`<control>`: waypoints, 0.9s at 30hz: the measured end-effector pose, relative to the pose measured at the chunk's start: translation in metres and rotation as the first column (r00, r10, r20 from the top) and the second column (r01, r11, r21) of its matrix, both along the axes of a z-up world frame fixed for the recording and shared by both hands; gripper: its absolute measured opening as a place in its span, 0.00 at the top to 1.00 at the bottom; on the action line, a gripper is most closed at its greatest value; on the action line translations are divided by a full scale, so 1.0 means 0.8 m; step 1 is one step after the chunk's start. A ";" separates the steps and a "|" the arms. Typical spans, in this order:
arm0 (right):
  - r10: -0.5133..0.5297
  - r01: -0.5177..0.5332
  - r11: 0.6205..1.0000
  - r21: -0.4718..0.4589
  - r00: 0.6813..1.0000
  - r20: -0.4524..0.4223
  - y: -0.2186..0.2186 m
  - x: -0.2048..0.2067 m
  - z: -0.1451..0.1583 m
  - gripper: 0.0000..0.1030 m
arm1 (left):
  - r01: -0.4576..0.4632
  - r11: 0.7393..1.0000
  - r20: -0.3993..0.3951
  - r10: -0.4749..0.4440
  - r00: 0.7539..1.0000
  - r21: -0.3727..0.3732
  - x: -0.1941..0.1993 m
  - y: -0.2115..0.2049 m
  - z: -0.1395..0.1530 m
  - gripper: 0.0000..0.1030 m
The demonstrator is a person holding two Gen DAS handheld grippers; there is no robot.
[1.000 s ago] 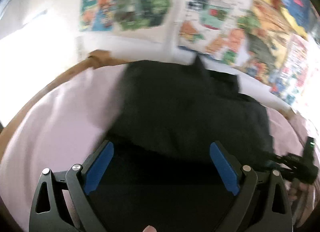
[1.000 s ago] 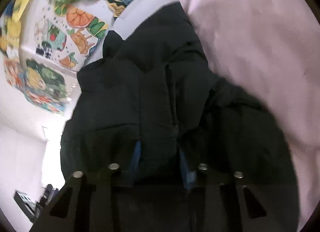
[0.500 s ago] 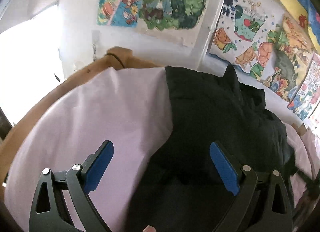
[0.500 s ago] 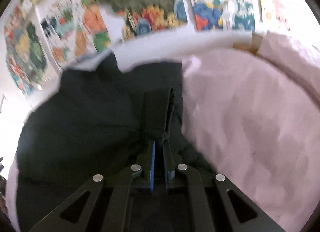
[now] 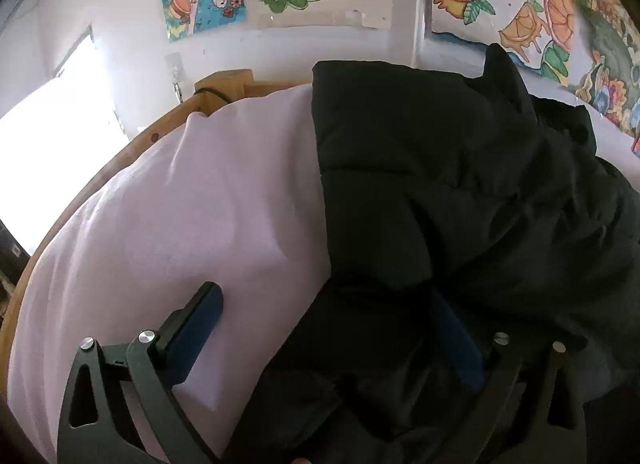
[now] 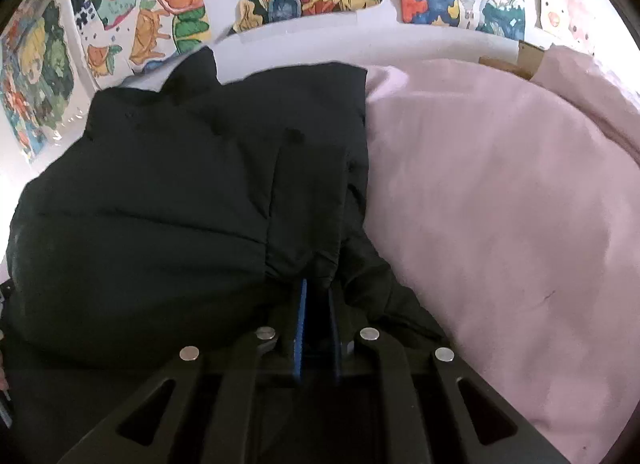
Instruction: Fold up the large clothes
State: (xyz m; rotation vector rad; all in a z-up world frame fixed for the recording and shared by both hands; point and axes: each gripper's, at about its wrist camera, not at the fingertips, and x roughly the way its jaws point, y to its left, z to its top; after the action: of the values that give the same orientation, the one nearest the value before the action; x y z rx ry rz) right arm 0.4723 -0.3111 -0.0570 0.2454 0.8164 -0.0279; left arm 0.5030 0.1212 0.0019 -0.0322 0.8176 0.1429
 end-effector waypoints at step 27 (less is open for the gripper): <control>0.178 -0.184 0.982 0.036 0.975 0.135 0.060 -0.134 0.345 0.15 | 0.268 0.962 0.128 -0.260 0.957 -0.049 -0.171 -0.062 0.218 0.03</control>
State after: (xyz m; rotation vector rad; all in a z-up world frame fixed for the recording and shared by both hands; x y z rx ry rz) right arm 0.3654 -0.2634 0.2188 0.2154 0.7065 0.1782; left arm 0.3663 0.0714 0.1764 0.0066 0.6980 -0.1384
